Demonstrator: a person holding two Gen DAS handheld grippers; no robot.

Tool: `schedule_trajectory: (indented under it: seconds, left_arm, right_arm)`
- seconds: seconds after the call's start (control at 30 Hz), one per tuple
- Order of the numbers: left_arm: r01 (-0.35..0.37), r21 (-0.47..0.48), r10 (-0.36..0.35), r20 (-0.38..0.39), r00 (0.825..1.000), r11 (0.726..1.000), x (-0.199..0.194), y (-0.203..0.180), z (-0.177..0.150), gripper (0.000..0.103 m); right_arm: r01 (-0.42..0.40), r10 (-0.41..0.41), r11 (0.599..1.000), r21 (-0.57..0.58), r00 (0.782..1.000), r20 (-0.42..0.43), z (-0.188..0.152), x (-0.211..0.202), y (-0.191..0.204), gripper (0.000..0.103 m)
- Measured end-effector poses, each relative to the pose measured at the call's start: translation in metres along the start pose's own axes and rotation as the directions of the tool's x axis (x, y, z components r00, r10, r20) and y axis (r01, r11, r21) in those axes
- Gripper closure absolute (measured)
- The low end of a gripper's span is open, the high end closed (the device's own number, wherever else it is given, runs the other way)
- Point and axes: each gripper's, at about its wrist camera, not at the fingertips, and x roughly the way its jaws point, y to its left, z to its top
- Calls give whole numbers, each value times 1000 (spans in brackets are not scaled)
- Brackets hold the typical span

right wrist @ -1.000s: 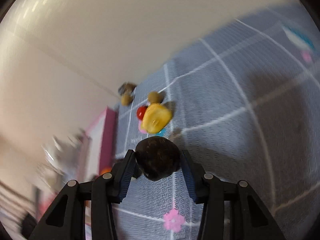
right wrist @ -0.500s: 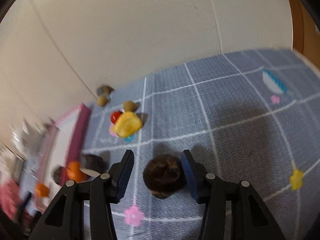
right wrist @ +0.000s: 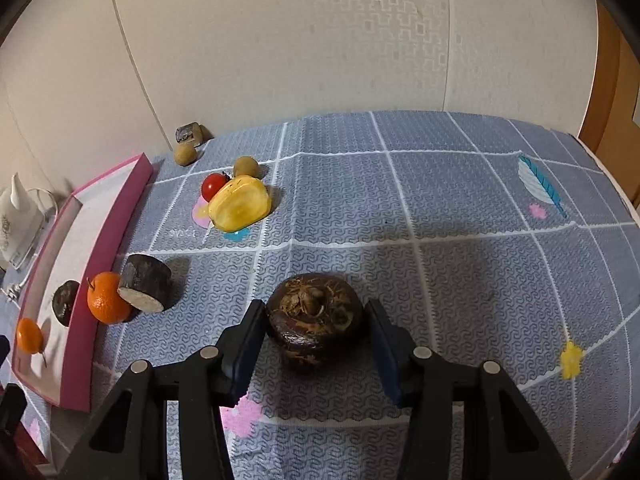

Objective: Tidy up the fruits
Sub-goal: 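Grasp the cut dark root slice with the left gripper while the right holds the eggplant piece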

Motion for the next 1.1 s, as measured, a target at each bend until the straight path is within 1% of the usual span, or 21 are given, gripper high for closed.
schedule_trajectory:
  seconds: [0.07,0.13,0.23,0.33,0.4,0.5,0.57,0.63,0.7,0.73,0.77,0.8,0.83,0.87,0.9,0.97,1.03,1.1]
  left_arm:
    - [-1,18,1,5,1000,1000,0,-6,1,0]
    - [19,51,-20,18,1000,998,-3,-15,5,0]
    - [53,84,-55,14,998,995,-1,-31,15,0]
    - [84,108,-85,2,996,991,9,-49,32,0]
    - [107,129,-107,-7,994,986,20,-62,46,0]
    - [112,165,-105,-48,993,980,45,-80,65,0]
    - [113,172,-100,-83,992,979,64,-88,74,1]
    - [118,176,-98,-120,988,977,83,-96,80,6]
    - [104,182,-74,-167,983,978,102,-100,82,19]
    - [96,187,-61,-187,981,978,108,-101,80,22]
    - [82,196,-41,-206,978,977,114,-102,79,28]
    - [74,206,-27,-223,974,976,120,-103,77,31]
    - [74,216,-23,-231,973,974,123,-103,75,31]
    - [76,227,-21,-238,971,971,124,-105,73,36]
    - [78,239,-17,-247,969,968,125,-106,71,44]
    - [92,231,-28,-267,963,969,124,-106,67,51]
    - [122,218,-63,-259,964,968,116,-109,62,51]
    - [168,227,-108,-256,961,959,106,-116,55,51]
  right_arm:
    - [-20,20,999,26,1000,4,0,-5,-5,52]
    - [-51,50,997,55,999,9,0,-10,-11,52]
    - [-56,54,996,76,998,29,2,-15,-15,52]
    - [-69,65,992,102,997,45,3,-21,-22,52]
    - [-82,76,989,124,996,48,4,-25,-28,52]
    - [-94,87,986,140,995,53,3,-28,-34,52]
    - [-99,91,984,149,994,55,4,-30,-38,52]
    - [-111,103,980,166,993,57,5,-31,-42,52]
    - [-123,115,977,172,992,59,5,-33,-45,52]
    - [-127,118,977,174,991,62,5,-33,-46,52]
    - [-130,120,976,176,991,65,5,-34,-47,52]
    - [-134,124,975,176,990,67,6,-35,-48,52]
    - [-139,128,974,177,989,68,6,-34,-48,52]
    - [-143,133,973,180,989,69,6,-35,-49,52]
    - [-149,138,971,185,988,71,6,-35,-51,52]
    - [-156,145,969,189,987,74,7,-37,-53,52]
    - [-160,147,968,194,986,81,7,-38,-54,52]
    - [-162,148,967,197,985,86,7,-41,-56,52]
